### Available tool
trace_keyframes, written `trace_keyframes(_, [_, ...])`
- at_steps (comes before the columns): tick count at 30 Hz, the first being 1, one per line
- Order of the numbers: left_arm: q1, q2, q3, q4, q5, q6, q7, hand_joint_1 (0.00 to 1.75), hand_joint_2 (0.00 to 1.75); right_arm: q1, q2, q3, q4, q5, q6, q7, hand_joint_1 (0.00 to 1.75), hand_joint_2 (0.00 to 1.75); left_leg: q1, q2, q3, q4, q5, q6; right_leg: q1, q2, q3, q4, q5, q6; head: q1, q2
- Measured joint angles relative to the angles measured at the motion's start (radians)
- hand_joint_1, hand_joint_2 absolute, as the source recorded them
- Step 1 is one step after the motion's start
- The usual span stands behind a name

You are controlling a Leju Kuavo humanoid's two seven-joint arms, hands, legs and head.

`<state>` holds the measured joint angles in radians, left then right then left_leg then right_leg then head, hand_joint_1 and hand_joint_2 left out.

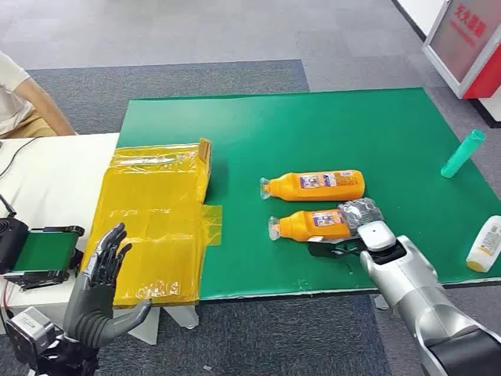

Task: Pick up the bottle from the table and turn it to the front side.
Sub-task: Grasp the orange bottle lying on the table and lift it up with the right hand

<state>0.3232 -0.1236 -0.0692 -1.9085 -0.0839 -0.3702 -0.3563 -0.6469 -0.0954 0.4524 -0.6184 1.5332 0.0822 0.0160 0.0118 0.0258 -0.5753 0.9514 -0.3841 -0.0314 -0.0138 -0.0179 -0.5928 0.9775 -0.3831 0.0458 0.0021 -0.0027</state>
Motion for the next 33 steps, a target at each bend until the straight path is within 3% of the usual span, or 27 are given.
trace_keyframes(16, [0.004,-0.002,0.013,-0.003,0.017,-0.016,0.019,0.00,1.75,-0.017,0.031,0.010,0.022,-0.030,-0.019,-0.021,1.75,1.75,0.001,0.000,0.000,0.000,0.000,-0.001,0.001,0.000,-0.001,0.000,0.000,-0.001,0.000,0.000])
trace_keyframes(21, [0.004,-0.002,0.019,-0.003,0.016,-0.029,0.021,0.00,1.75,0.026,0.076,-0.097,-0.043,-0.366,0.039,-0.169,1.75,1.75,0.001,0.000,-0.001,0.000,0.000,-0.001,0.001,0.001,-0.002,0.000,0.000,-0.001,0.000,0.000])
trace_keyframes(27, [0.005,-0.002,0.027,-0.003,0.009,-0.026,0.021,0.00,1.75,0.153,0.121,-0.183,-0.242,-0.706,0.133,-0.223,1.75,1.75,0.001,-0.002,-0.009,0.000,0.001,0.000,0.001,-0.001,-0.008,0.001,-0.001,0.000,0.000,0.000])
trace_keyframes(33, [0.010,-0.006,0.050,-0.004,0.096,-0.046,0.051,0.00,1.75,0.340,0.127,-0.191,-0.521,-1.129,0.220,-0.244,1.75,1.75,0.001,-0.002,-0.014,0.000,-0.001,0.000,0.001,-0.002,-0.012,0.001,-0.003,0.002,0.000,0.000])
